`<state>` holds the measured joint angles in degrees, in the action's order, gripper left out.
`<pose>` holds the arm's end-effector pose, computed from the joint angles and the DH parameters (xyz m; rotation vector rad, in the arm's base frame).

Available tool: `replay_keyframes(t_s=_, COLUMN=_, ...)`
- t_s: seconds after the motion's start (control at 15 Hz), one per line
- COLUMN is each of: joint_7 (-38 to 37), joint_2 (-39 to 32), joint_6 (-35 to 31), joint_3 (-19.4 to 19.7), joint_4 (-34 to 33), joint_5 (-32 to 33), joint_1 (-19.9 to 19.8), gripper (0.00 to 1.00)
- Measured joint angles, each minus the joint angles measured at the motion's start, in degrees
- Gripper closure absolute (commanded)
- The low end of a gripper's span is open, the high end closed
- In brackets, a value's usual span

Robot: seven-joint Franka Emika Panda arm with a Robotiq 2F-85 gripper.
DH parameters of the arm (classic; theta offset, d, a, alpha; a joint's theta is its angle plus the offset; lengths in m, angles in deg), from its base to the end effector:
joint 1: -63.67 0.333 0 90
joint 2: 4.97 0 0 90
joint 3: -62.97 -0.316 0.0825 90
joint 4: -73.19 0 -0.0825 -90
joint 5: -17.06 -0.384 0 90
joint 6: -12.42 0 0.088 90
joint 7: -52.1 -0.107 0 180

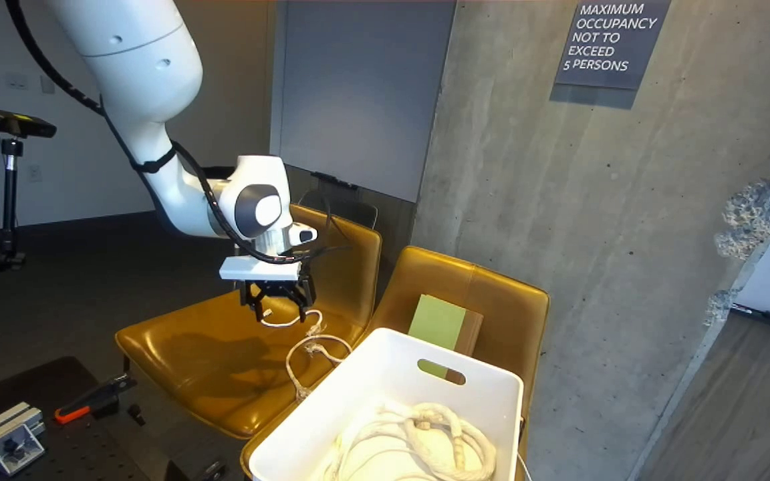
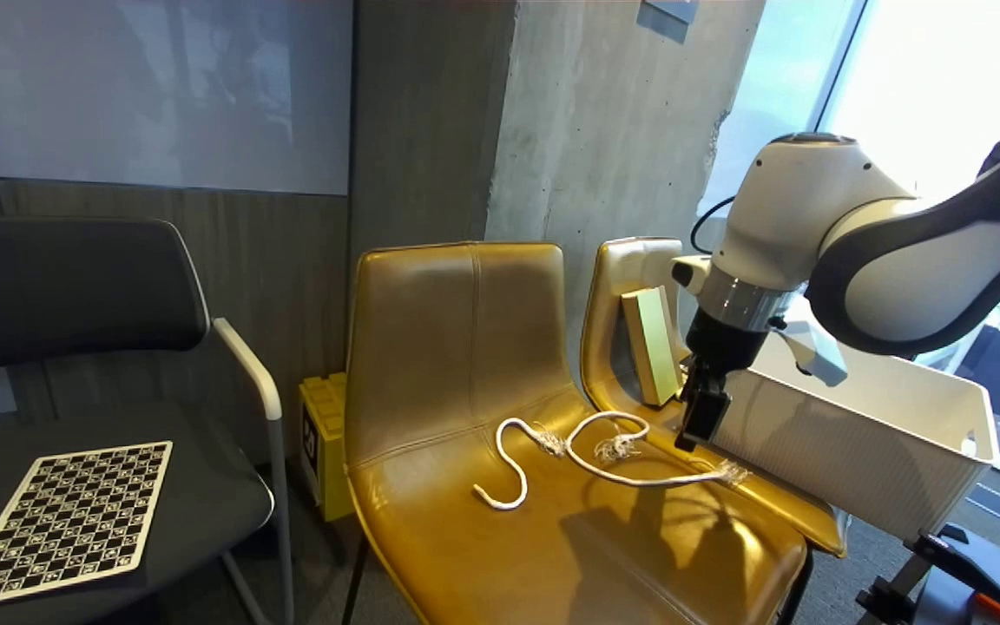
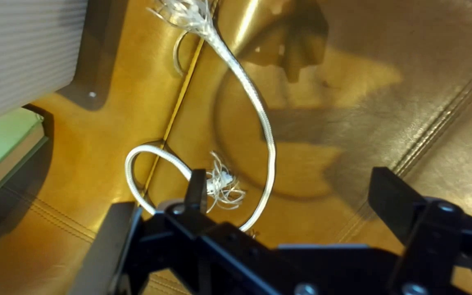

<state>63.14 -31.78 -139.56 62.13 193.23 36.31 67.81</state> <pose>0.5882 0.0603 0.2020 2.8518 0.8322 0.1198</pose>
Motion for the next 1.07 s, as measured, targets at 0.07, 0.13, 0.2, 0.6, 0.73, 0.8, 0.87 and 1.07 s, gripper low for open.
replay_keyframes(t_s=0.07, joint_7=-0.8, joint_2=-1.6, joint_6=-0.5, joint_3=0.5, joint_4=-0.6, joint_5=0.6, joint_1=0.7, gripper=0.00)
replay_keyframes(t_s=0.13, joint_7=-1.6, joint_2=-3.1, joint_6=-1.1, joint_3=1.0, joint_4=-1.3, joint_5=1.3, joint_1=1.3, gripper=0.00)
replay_keyframes(t_s=0.2, joint_7=-2.5, joint_2=-4.6, joint_6=-1.5, joint_3=1.6, joint_4=-2.1, joint_5=2.0, joint_1=2.1, gripper=0.00)
replay_keyframes(t_s=0.6, joint_7=-5.5, joint_2=-13.5, joint_6=-3.0, joint_3=4.9, joint_4=-9.7, joint_5=3.4, joint_1=6.1, gripper=0.00)
replay_keyframes(t_s=0.73, joint_7=-6.1, joint_2=-16.4, joint_6=-3.0, joint_3=5.7, joint_4=-12.9, joint_5=3.4, joint_1=6.9, gripper=0.00)
replay_keyframes(t_s=0.8, joint_7=-6.2, joint_2=-17.8, joint_6=-3.0, joint_3=6.2, joint_4=-14.5, joint_5=3.4, joint_1=7.3, gripper=0.00)
replay_keyframes(t_s=0.87, joint_7=-6.3, joint_2=-19.2, joint_6=-3.0, joint_3=6.7, joint_4=-16.1, joint_5=3.4, joint_1=7.5, gripper=0.00)
replay_keyframes(t_s=1.07, joint_7=-6.3, joint_2=-23.2, joint_6=-3.0, joint_3=8.2, joint_4=-20.6, joint_5=3.4, joint_1=7.6, gripper=0.00)
